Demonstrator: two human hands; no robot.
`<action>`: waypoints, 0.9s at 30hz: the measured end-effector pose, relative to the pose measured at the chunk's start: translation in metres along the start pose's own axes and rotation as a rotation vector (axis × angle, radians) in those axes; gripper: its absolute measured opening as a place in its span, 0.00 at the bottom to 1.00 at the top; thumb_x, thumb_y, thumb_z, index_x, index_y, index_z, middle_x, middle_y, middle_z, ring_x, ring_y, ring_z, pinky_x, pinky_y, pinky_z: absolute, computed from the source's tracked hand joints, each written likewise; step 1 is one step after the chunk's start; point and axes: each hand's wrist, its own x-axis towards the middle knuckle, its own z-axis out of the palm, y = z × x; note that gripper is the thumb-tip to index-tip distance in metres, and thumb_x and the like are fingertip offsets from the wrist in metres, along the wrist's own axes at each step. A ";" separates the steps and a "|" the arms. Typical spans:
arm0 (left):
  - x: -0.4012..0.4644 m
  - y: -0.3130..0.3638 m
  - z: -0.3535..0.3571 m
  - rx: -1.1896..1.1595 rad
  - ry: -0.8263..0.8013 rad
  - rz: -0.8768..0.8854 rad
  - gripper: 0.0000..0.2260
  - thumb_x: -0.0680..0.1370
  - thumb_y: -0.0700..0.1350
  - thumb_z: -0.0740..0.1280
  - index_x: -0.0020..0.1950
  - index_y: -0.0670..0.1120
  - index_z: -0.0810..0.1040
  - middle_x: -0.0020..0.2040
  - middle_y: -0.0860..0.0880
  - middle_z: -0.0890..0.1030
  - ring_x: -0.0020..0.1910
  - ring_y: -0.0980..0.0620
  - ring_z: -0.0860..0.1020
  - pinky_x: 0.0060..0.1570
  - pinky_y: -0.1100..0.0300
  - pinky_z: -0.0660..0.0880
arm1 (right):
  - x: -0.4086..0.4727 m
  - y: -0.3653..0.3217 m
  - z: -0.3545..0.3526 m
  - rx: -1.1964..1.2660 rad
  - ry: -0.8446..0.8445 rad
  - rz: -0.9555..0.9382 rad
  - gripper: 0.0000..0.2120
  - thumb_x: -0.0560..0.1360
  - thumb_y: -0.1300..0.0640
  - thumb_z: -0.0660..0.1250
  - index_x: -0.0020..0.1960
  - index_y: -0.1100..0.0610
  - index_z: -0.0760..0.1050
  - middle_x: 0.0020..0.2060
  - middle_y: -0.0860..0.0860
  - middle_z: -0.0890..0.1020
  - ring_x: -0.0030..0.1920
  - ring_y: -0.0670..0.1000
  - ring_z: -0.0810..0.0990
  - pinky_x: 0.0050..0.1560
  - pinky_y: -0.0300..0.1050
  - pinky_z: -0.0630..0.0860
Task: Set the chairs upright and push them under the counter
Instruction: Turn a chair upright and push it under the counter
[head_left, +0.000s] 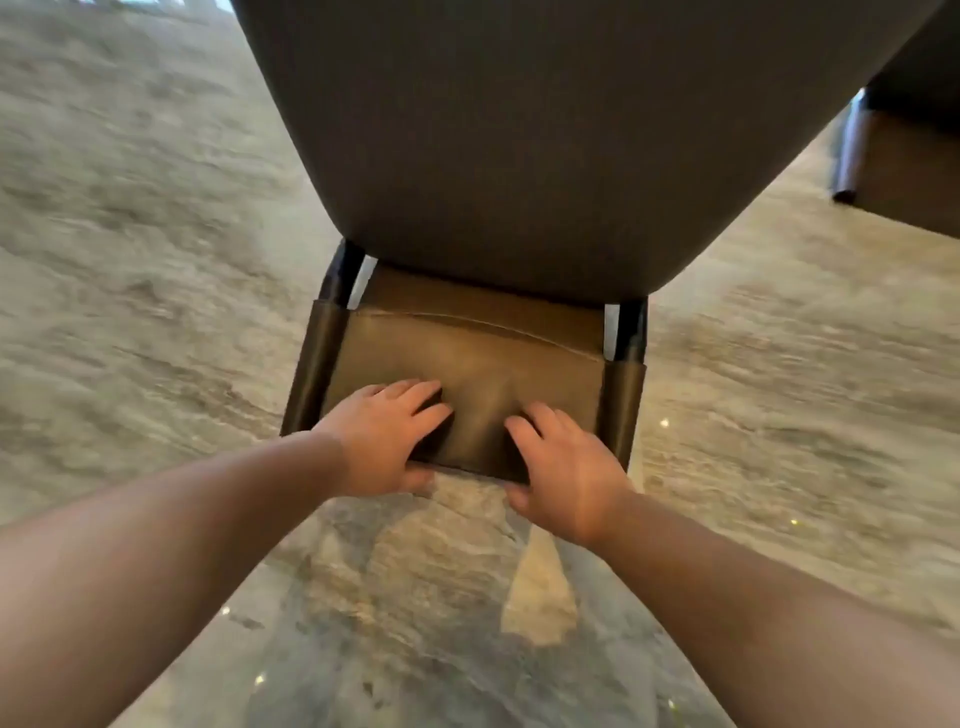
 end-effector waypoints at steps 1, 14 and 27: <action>0.003 0.000 0.002 0.068 -0.023 0.006 0.38 0.76 0.68 0.59 0.80 0.54 0.48 0.81 0.47 0.49 0.79 0.46 0.51 0.74 0.49 0.56 | 0.003 -0.001 0.003 -0.042 -0.016 -0.008 0.31 0.74 0.45 0.65 0.72 0.51 0.59 0.73 0.55 0.61 0.71 0.56 0.62 0.66 0.55 0.69; 0.015 0.001 0.022 0.220 0.013 0.032 0.44 0.79 0.50 0.65 0.75 0.54 0.29 0.80 0.43 0.41 0.78 0.37 0.45 0.72 0.40 0.61 | 0.025 -0.004 0.042 -0.268 -0.017 0.030 0.45 0.75 0.53 0.68 0.76 0.52 0.36 0.76 0.57 0.42 0.76 0.64 0.41 0.70 0.68 0.53; 0.014 0.010 -0.003 0.108 -0.181 -0.058 0.47 0.77 0.35 0.60 0.69 0.64 0.23 0.78 0.49 0.29 0.78 0.38 0.37 0.71 0.42 0.64 | 0.021 0.001 0.025 -0.320 -0.140 0.057 0.48 0.76 0.59 0.64 0.74 0.49 0.25 0.74 0.58 0.28 0.74 0.65 0.32 0.70 0.65 0.59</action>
